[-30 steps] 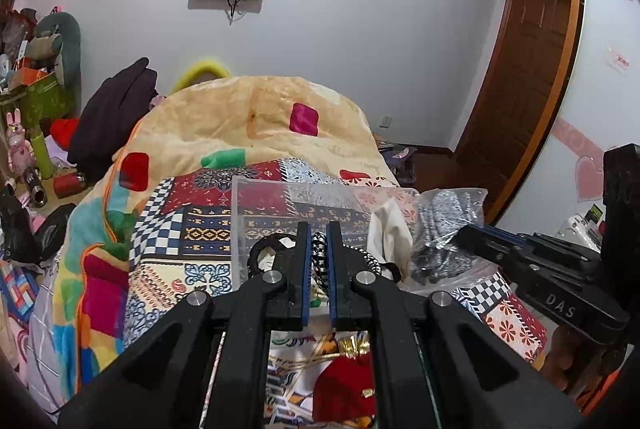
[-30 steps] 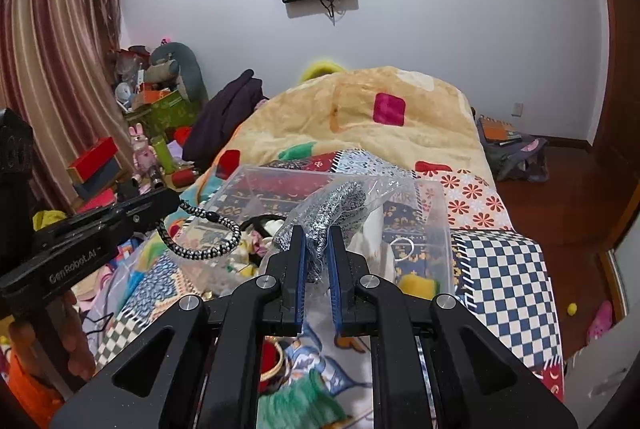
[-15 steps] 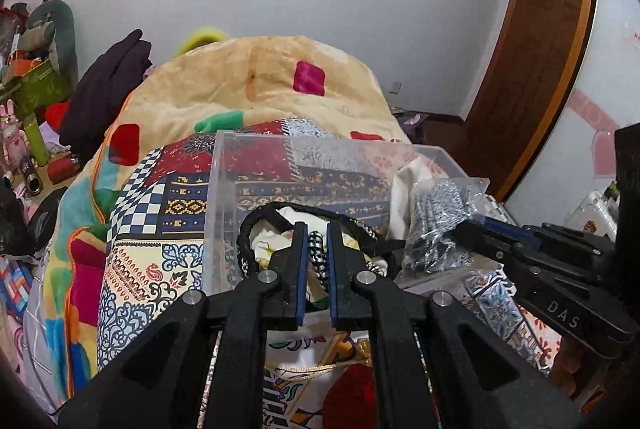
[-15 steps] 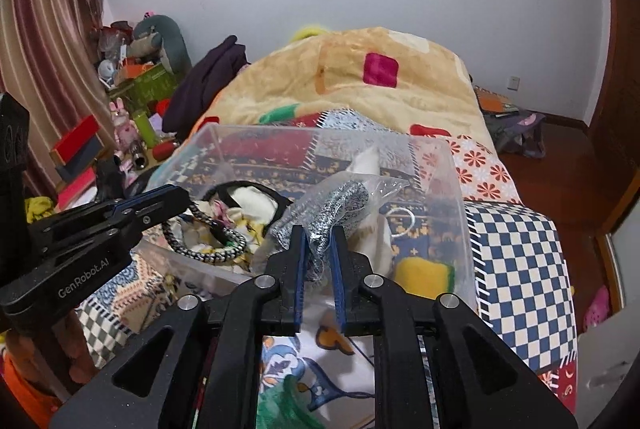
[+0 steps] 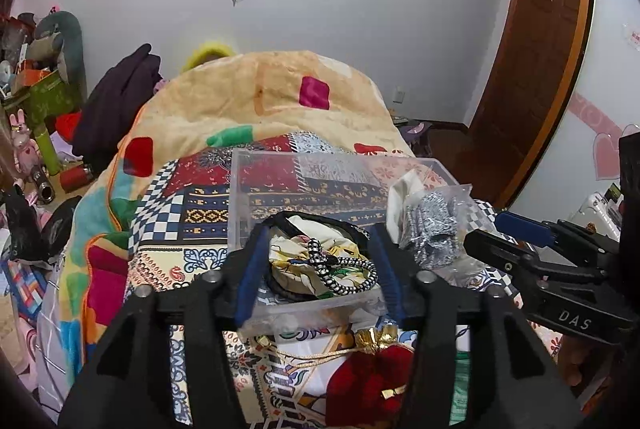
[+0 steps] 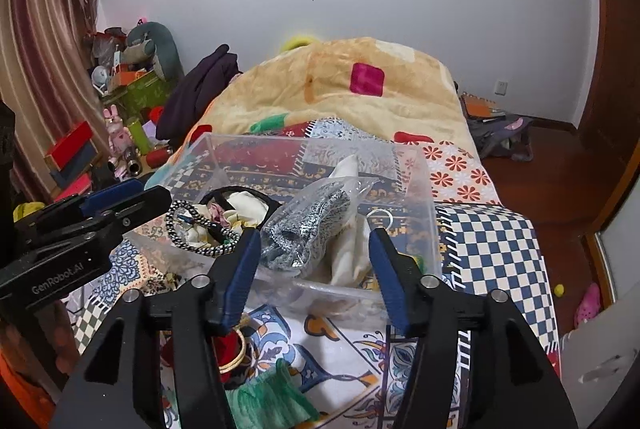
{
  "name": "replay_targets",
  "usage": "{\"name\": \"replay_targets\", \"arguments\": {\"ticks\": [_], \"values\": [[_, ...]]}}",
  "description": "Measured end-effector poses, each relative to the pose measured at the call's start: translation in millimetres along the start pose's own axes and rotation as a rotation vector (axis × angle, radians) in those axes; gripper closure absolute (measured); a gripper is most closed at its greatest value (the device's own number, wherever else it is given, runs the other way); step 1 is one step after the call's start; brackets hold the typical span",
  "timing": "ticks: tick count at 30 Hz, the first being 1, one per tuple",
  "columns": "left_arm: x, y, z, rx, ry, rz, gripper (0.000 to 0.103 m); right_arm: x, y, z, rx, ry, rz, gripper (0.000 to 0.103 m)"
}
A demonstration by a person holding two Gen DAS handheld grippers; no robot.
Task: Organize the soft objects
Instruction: 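Carry the bracelet and silver pouch into the clear box and open both tools, then grasp the red velvet pouch with the left tool while the right tool grasps the green knit cloth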
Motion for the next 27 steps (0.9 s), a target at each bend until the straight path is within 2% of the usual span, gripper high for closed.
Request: {"name": "replay_targets", "arguments": {"ticks": [3,5,10,20,27], "values": [[4.8,0.9,10.4,0.011,0.005,-0.011,0.036,-2.2,-0.4,8.2,0.008,0.003,0.009,0.045],[9.3,0.3,17.8,0.015,0.003,-0.021,0.030,-3.0,-1.1,17.3,0.020,0.005,0.015,0.037],[20.4,-5.3,32.9,0.013,-0.003,-0.034,0.017,-4.2,-4.2,31.2,0.027,0.024,0.015,0.033],[28.1,-40.0,31.5,-0.072,-0.022,0.008,0.015,-6.3,-31.4,30.7,-0.053,0.027,0.018,0.033],[18.0,-71.9,17.2,-0.148,0.003,0.043,0.015,-7.0,-58.2,22.7,-0.127,0.024,0.012,0.033]]}}
Point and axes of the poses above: each gripper's, at about its wrist camera, not at the fingertips, and z roughly against the way its jaws point, x to its right, y to its top, the point moved 4 cm from there along -z, roughly the way its jaws point, and after that the axes turned 14 degrees about -y, right-handed, at the moved point
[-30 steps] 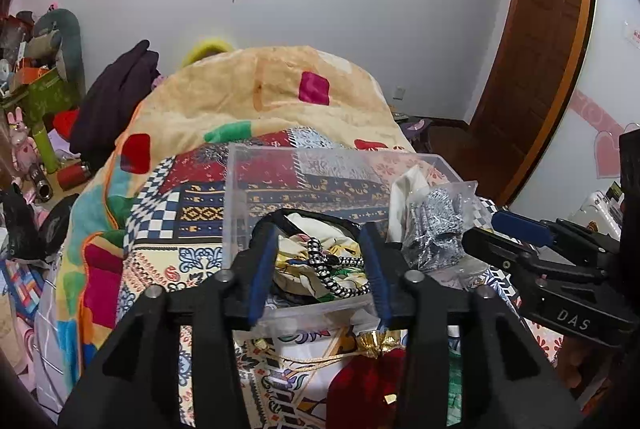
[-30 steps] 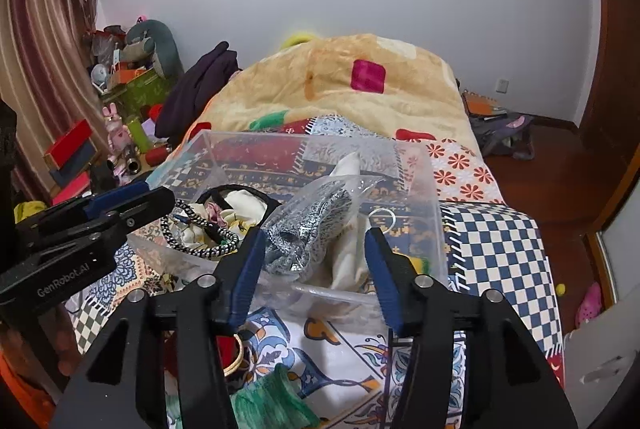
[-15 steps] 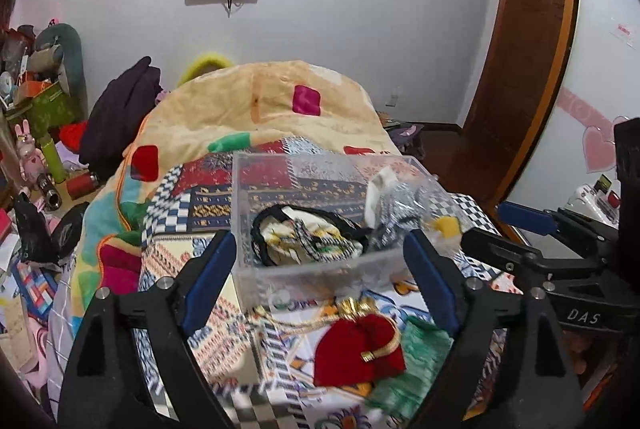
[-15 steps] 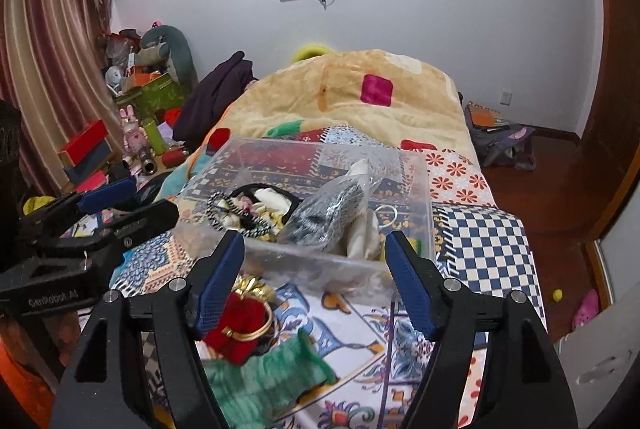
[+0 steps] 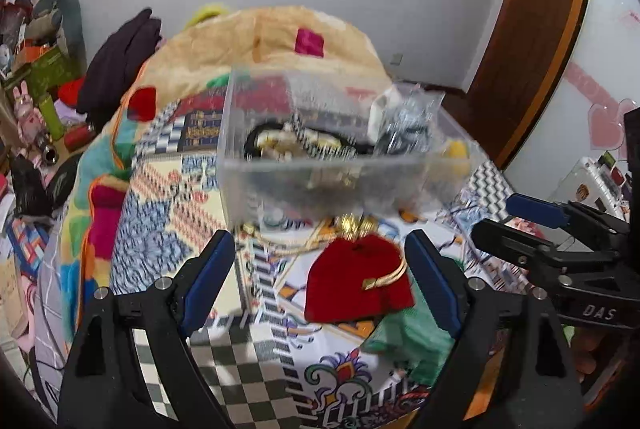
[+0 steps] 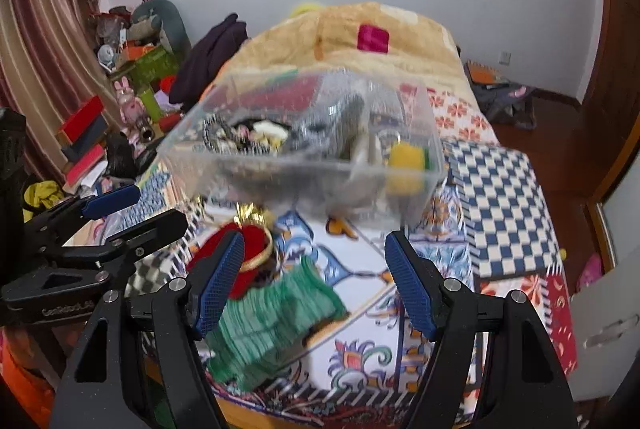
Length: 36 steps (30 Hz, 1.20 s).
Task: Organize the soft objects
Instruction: 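Grasp the red velvet pouch with the left tool while the right tool grasps the green knit cloth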
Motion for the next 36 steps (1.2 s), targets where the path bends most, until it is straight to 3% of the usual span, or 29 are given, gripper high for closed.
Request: {"name": "replay_targets", "arguments": {"ticks": [6,9,14,18,21,25,28,29,36], "values": [[-9.7,-19.2,-22.6,-0.067,0.016,0.016,0.017,-4.1,-23.4,-13.6,-0.071,0.006,0.007,0.033],[-10.0,-25.0,-31.9,-0.099,0.017,0.007,0.024,-7.4,-33.2,-21.3,-0.102,0.011,0.013,0.036],[-7.1,-32.0,-46.5,-0.145,-0.004,0.000,0.037,-14.2,-43.4,-29.3,-0.145,0.035,0.035,0.049],[-2.0,-32.6,-52.1,-0.148,-0.001,-0.023,0.039,-11.4,-44.8,-31.2,-0.153,0.042,0.023,0.054],[1.8,-31.5,-55.5,-0.146,-0.002,-0.034,0.046,-7.5,-45.2,-32.7,-0.162,0.058,0.009,0.068],[3.3,-29.4,-59.0,-0.146,-0.023,-0.031,0.065,-12.3,-45.9,-32.7,-0.163,0.082,0.000,0.086],[1.9,-28.4,-60.6,-0.147,-0.026,-0.031,0.086,-16.9,-43.9,-31.2,-0.149,0.074,0.006,0.089],[0.8,-28.4,-60.3,-0.146,-0.033,-0.026,0.088,-16.3,-43.0,-29.5,-0.141,0.071,0.004,0.089],[-1.6,-28.2,-46.9,-0.115,-0.061,-0.020,0.094,-6.7,-32.2,-15.6,-0.074,0.053,-0.009,0.090]]}}
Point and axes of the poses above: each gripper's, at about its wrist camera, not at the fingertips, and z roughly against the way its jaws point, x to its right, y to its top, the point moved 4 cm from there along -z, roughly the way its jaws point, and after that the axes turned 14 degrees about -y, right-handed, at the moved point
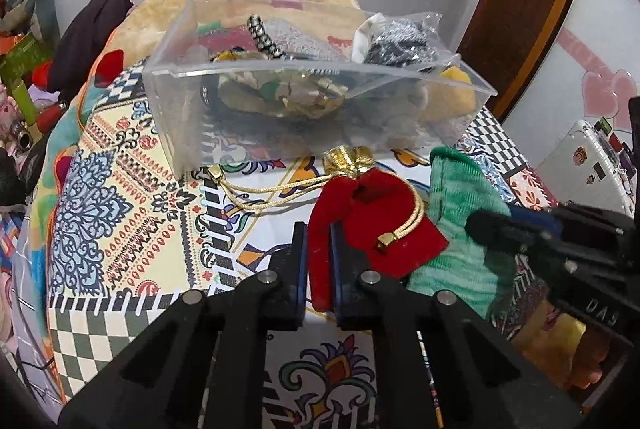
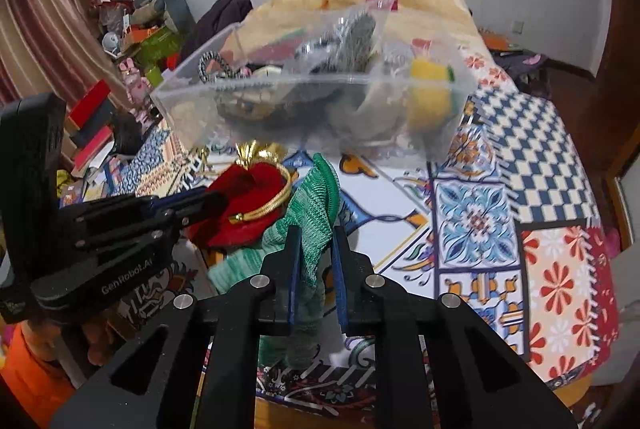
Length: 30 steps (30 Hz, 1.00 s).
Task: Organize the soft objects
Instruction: 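Grasp the red velvet pouch with the left tool while the right tool grasps the green knit cloth, then carry the red pouch and green cloth into the clear box and open both tools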
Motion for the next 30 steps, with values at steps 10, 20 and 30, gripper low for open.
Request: {"name": "replay_targets", "arguments": {"ticks": [10,20,30], "values": [[13.3,16.1,33.6,0.081,-0.005,-0.042,0.097,9.3,20.6,26.4,0.102,-0.043,-0.015,0.090],[20.7,40.9,67.3,0.170,-0.009,-0.084,0.097,13.9,49.9,44.1,0.188,-0.052,-0.032,0.090],[29.3,77.1,95.0,0.280,-0.011,-0.116,0.097,18.2,78.7,52.6,0.256,-0.050,-0.058,0.090]]}}
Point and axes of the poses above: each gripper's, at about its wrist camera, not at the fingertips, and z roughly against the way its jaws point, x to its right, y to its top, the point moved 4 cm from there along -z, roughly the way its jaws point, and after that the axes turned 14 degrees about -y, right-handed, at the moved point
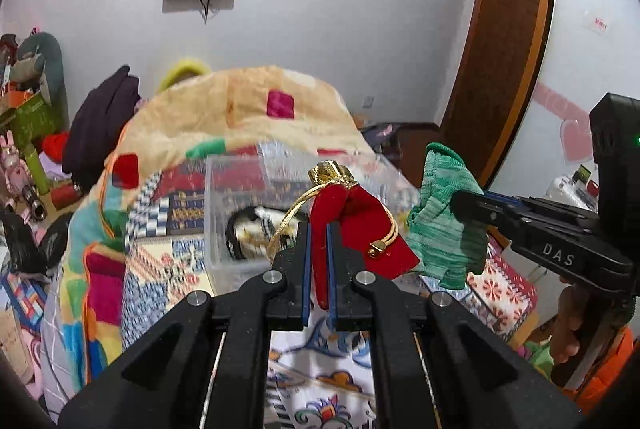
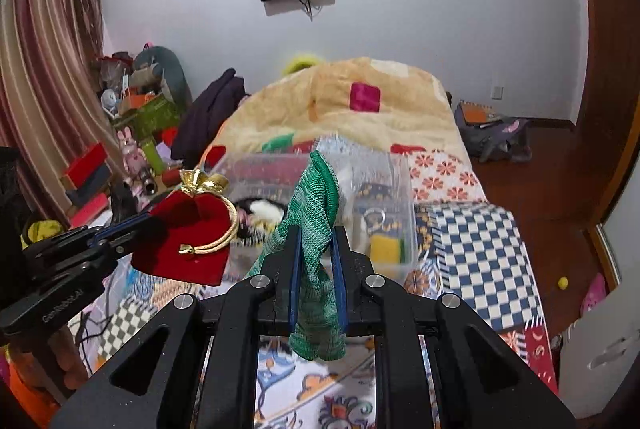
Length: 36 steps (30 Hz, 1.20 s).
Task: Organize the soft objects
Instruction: 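Carry the red pouch and green cloth into the clear box and open both tools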
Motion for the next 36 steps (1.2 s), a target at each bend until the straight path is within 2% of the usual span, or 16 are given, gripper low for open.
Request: {"name": "replay_targets", "arguments": {"ticks": [5,12,18,23,30,33,36], "values": [[-11.4,13.2,-8.2,0.021,0.016,0.011,0.097,-2.0,15.9,-4.0,0.035,-0.020,0.006,0.090],[-33.2,15.1,-32.7,-0.002,0.048,0.036,0.097,3.5,24.4,-24.0,0.039,-0.094,0.035,0.090],[-45.9,5.9,-62.0,-0.057,0.061,0.041,0.097,10.5,20.3,-48.6,0.003,-0.146,0.051,0.090],[-46.5,-4.0,-81.6,-0.106,0.059,0.022,0.097,14.6,8.3,-73.5,-0.061,-0.169,0.061,0.090],[-48.8,-8.4,-89.0,-0.133,0.070,0.005,0.097,14.1,-2.6,-85.1,-0.117,-0.170,0.077,0.086],[-49.9,-9.0,-86.1,-0.130,0.059,0.024,0.091,16.8,-1.4,-84.0,-0.135,-0.161,0.067,0.086],[-50.1,-7.4,-79.1,-0.114,0.051,0.039,0.080,21.2,-2.0,-80.3,-0.146,-0.150,0.050,0.079]]}}
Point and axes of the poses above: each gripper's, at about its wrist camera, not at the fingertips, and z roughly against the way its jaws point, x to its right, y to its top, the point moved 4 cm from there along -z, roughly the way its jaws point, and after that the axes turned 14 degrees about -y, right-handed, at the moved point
